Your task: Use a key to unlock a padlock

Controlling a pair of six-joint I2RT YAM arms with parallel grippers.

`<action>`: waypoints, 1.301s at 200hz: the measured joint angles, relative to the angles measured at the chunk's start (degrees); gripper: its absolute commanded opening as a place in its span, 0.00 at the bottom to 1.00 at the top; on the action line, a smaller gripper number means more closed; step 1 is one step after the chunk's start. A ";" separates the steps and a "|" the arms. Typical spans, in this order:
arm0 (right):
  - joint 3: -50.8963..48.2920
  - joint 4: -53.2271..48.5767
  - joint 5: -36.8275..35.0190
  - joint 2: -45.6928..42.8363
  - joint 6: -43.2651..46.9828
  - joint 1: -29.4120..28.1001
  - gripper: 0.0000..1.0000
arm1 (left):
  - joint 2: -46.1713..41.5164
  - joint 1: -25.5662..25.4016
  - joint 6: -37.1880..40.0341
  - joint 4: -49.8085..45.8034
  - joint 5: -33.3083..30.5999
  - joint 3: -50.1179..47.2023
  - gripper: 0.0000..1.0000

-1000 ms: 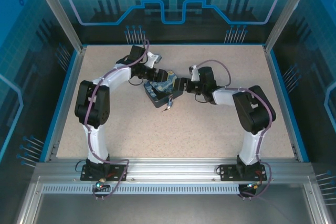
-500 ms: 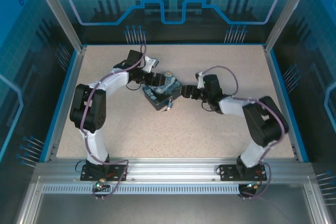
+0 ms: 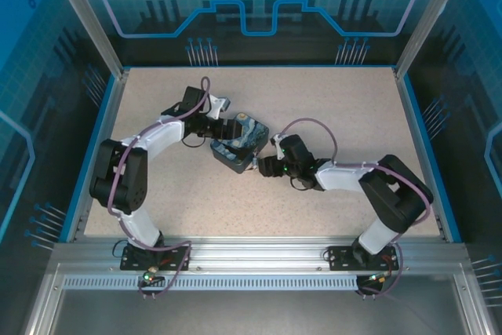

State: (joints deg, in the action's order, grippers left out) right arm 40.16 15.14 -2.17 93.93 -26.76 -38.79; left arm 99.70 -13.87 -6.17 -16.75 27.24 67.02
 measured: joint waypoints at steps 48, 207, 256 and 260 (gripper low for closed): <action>3.50 -1.22 -1.64 4.28 0.87 -2.86 0.67 | -0.33 0.00 -1.42 1.03 -0.57 -0.55 0.79; 11.26 -12.98 -16.26 8.85 6.10 -2.86 0.59 | -0.33 0.00 -1.40 1.22 -2.14 -0.55 0.79; 4.59 -13.42 -17.27 1.57 9.84 -1.66 0.62 | -0.33 -0.02 -1.38 1.22 -2.36 -0.55 0.79; 4.07 -13.14 -17.25 1.05 10.19 -1.68 0.62 | -0.33 -0.02 -1.38 1.22 -2.36 -0.55 0.79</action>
State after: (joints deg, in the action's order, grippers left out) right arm 44.23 2.00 -19.42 94.98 -16.58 -40.47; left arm 99.37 -13.89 -7.55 -15.53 24.88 66.48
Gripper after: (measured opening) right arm 0.613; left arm 0.792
